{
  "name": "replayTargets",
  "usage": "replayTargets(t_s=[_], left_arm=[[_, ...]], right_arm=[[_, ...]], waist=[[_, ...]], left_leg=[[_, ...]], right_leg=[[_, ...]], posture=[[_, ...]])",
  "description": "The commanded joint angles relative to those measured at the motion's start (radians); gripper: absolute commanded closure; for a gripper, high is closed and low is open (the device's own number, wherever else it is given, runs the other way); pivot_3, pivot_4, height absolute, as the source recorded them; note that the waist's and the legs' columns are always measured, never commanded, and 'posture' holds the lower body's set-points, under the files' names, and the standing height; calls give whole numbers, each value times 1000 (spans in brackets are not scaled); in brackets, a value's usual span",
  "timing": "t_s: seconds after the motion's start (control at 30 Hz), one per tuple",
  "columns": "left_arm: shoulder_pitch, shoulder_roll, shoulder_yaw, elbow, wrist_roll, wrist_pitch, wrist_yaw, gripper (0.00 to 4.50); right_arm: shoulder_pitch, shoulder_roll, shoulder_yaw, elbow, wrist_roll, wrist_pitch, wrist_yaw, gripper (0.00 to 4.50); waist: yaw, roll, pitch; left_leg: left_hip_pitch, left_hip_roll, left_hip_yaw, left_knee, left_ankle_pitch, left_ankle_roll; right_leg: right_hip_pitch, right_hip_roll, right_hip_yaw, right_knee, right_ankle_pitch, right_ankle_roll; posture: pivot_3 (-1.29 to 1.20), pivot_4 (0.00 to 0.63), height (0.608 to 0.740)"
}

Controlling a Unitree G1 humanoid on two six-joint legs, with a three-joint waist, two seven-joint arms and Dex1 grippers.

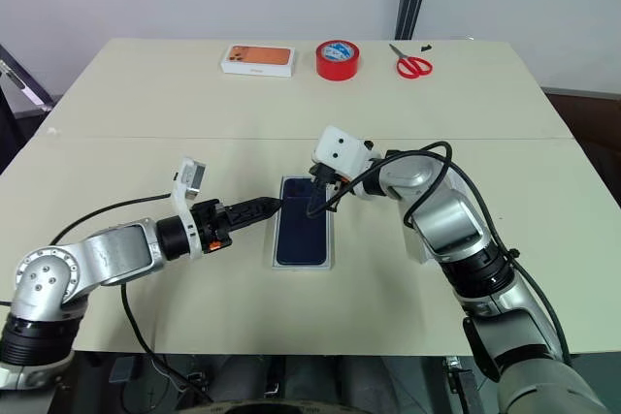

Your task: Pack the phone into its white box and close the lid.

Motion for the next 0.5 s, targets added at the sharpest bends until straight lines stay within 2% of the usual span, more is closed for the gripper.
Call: replayTargets(t_s=[0.03,0.07,0.17,0.27,0.4,0.5], left_arm=[[1,66,56,-11,191,-20,-114,606],[-1,96,52,-12,278,-24,-157,915],[-10,199,-23,-61,582,-56,-304,2465],[-51,236,-137,-66,782,-63,-419,3981],[-138,206,-290,-42,973,-41,-530,3981],[-208,142,-390,-7,1062,15,-568,3981]], right_arm=[[-8,-37,-25,-15,7,-23,13,4500],[-1,-54,-25,-15,5,-24,21,4500],[28,-133,1,-26,-20,-48,56,4500],[66,-198,47,-52,-58,-98,87,4500],[103,-223,117,-97,-119,-134,94,4500],[103,-193,159,-96,-160,-118,70,4500]], waist=[[1,1,1],[1,1,1],[2,1,1],[6,2,2],[2,2,3],[1,2,3]], left_leg=[[0,0,0,0,0,0],[0,0,0,0,0,0],[0,0,0,0,0,0],[0,0,1,-1,0,1],[0,0,1,-1,-1,2],[0,0,1,-1,-1,2]], right_leg=[[0,0,0,0,0,0],[0,0,0,0,0,0],[0,1,0,-1,0,0],[2,1,0,-5,0,0],[4,1,0,-7,0,0],[4,1,0,-7,0,0]], posture=[[0,150,733],[0,150,733],[0,150,733],[0,150,733],[0,150,733],[0,150,733]])
